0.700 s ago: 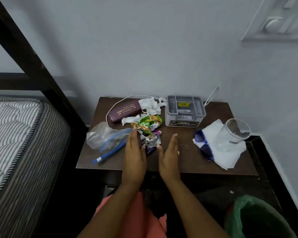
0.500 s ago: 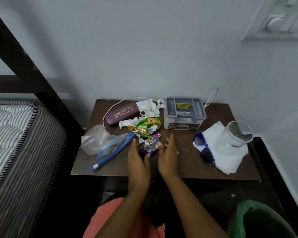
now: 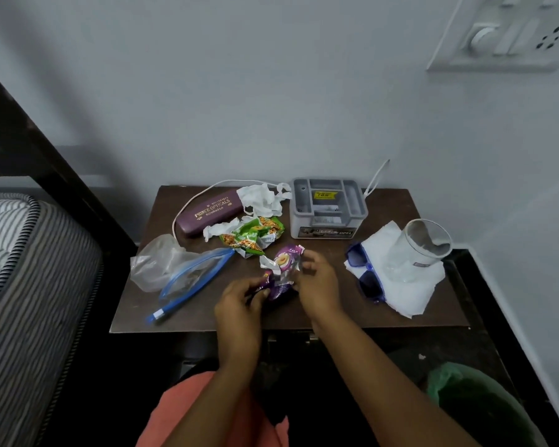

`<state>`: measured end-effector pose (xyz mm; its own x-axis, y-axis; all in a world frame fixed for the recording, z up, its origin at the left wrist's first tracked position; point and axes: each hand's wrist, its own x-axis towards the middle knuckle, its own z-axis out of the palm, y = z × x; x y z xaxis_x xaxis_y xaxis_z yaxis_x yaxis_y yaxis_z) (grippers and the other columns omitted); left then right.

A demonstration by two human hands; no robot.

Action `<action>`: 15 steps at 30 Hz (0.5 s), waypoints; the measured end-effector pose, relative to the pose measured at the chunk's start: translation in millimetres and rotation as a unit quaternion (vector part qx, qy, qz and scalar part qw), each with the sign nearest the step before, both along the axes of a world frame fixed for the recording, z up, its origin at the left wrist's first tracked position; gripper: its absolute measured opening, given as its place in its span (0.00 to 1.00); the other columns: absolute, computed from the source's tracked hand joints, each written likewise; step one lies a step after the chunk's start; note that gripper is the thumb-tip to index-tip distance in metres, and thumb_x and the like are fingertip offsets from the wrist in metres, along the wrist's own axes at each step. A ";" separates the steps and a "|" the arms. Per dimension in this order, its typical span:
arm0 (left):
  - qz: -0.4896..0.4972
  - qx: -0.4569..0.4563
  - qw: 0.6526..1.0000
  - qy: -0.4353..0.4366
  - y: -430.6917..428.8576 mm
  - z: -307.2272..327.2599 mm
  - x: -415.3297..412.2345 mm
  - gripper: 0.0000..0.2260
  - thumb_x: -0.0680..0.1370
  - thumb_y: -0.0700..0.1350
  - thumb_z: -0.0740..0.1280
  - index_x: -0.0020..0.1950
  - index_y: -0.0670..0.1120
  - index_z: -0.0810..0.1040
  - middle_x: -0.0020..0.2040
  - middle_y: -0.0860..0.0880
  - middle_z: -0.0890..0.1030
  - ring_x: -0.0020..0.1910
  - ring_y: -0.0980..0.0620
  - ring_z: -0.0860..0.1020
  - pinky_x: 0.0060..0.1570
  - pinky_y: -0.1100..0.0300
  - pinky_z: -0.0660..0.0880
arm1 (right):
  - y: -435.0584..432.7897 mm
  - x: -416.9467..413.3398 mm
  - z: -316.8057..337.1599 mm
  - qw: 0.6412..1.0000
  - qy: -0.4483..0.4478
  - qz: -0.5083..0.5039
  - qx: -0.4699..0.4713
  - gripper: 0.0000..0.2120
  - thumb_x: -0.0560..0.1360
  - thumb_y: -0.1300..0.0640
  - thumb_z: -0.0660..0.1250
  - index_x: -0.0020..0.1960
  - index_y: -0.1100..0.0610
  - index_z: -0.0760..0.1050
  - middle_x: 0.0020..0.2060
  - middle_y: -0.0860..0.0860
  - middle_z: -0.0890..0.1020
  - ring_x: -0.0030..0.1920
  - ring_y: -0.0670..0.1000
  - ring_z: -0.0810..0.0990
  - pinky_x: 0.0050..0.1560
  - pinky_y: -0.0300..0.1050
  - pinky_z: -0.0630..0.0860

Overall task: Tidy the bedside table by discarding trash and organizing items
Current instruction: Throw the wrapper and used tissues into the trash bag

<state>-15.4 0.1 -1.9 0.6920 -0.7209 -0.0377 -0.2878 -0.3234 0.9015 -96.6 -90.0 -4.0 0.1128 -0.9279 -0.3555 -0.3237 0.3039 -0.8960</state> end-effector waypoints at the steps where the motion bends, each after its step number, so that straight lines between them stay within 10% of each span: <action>1: -0.014 -0.013 1.000 -0.005 3.3 6.6 -3.5 0.10 0.73 0.37 0.70 0.51 0.49 0.82 0.46 0.56 0.80 0.46 0.67 0.77 0.45 0.77 0.69 | 2.2 -10.3 9.0 1.000 -0.023 0.003 0.009 0.16 0.73 0.65 0.67 0.59 0.54 0.74 0.51 0.51 0.80 0.52 0.51 0.79 0.54 0.52 0.79; 6: -0.161 -0.031 0.985 -0.045 9.1 32.6 -48.6 0.10 0.71 0.37 0.72 0.49 0.49 0.84 0.42 0.63 0.79 0.44 0.76 0.75 0.43 0.83 0.65 | 21.8 -100.7 43.9 0.987 -0.134 -0.032 0.080 0.12 0.74 0.66 0.67 0.54 0.55 0.75 0.47 0.53 0.83 0.49 0.52 0.82 0.45 0.41 0.80; 15: -0.471 0.162 0.867 -0.017 -13.1 2.4 -218.2 0.11 0.74 0.41 0.66 0.54 0.49 0.82 0.50 0.48 0.84 0.50 0.51 0.81 0.53 0.60 0.75 | 83.7 -300.7 3.2 0.949 -0.085 -0.265 0.150 0.08 0.77 0.69 0.59 0.51 0.64 0.76 0.44 0.60 0.83 0.44 0.58 0.82 0.38 0.44 0.82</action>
